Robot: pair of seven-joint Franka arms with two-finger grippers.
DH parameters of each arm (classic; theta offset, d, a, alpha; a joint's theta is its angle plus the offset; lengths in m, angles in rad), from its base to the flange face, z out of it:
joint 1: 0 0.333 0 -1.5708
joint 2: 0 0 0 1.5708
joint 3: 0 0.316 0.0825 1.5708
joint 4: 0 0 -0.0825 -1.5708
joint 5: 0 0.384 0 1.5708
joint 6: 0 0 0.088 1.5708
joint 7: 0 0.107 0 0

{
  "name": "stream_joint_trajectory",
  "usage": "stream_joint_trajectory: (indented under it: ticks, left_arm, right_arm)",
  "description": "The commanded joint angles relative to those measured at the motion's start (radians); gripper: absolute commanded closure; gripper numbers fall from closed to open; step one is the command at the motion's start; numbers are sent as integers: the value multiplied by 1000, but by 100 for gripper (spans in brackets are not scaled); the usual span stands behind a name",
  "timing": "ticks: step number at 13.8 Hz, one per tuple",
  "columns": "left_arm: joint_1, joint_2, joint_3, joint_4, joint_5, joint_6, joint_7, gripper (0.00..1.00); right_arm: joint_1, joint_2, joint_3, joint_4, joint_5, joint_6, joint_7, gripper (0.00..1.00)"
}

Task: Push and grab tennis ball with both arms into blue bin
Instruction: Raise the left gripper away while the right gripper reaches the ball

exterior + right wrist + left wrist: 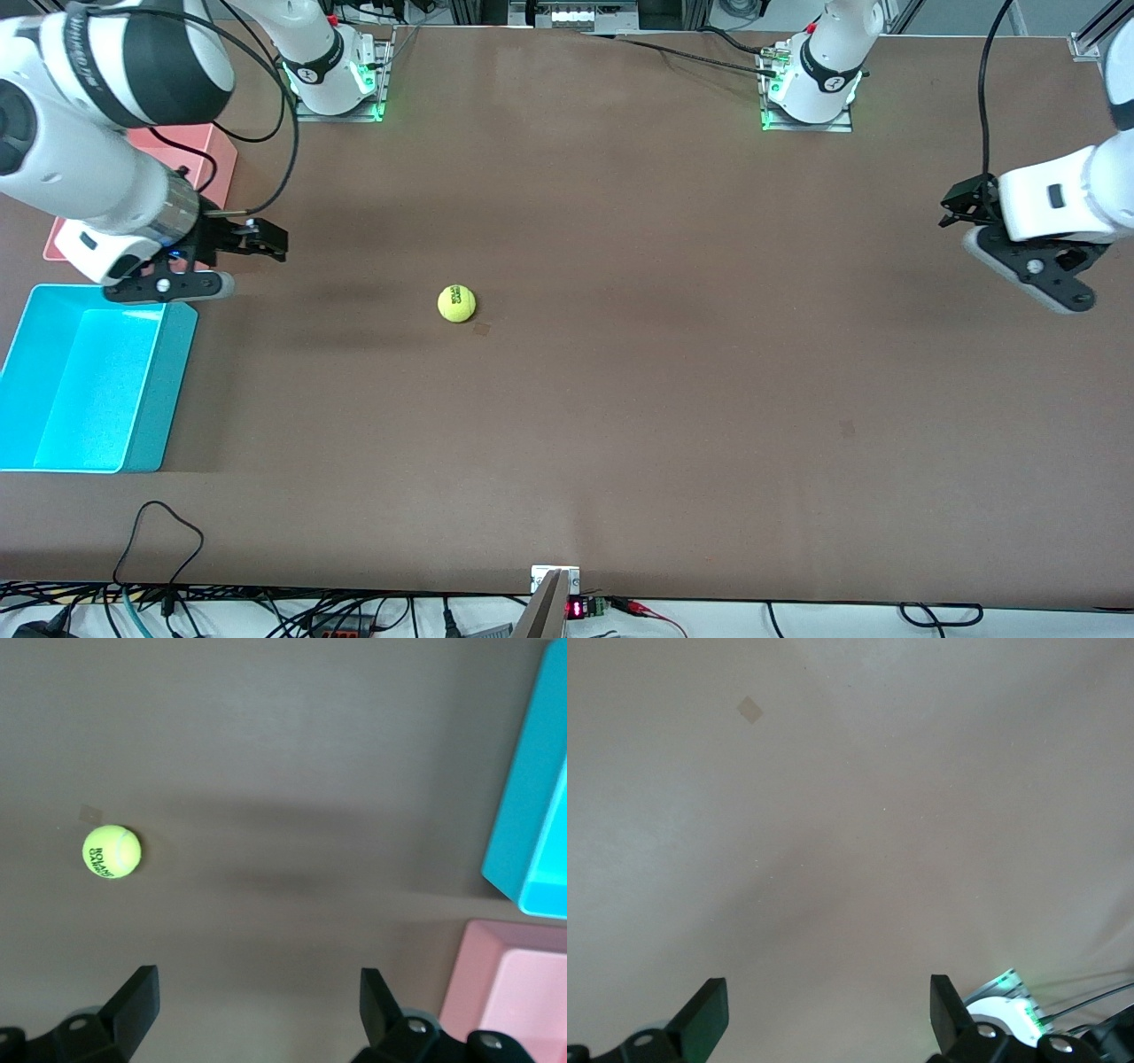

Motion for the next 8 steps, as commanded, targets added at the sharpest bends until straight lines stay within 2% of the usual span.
stream_joint_trajectory:
  ticks: [1,3,5,8]
  left_arm:
    - [-149,-53,212,-46,-94,0,-88,0]
    - [-200,-114,270,-127,-109,53,-256,0]
    - [-222,-180,272,-228,-103,140,-483,0]
    - [-260,-195,336,-255,-99,242,-557,0]
  right_arm:
    - [9,-59,57,-183,10,165,129,0]
    - [10,-58,137,-269,9,309,230,0]
    - [13,-38,183,-349,9,451,299,0]
    - [38,19,218,-381,7,542,364,0]
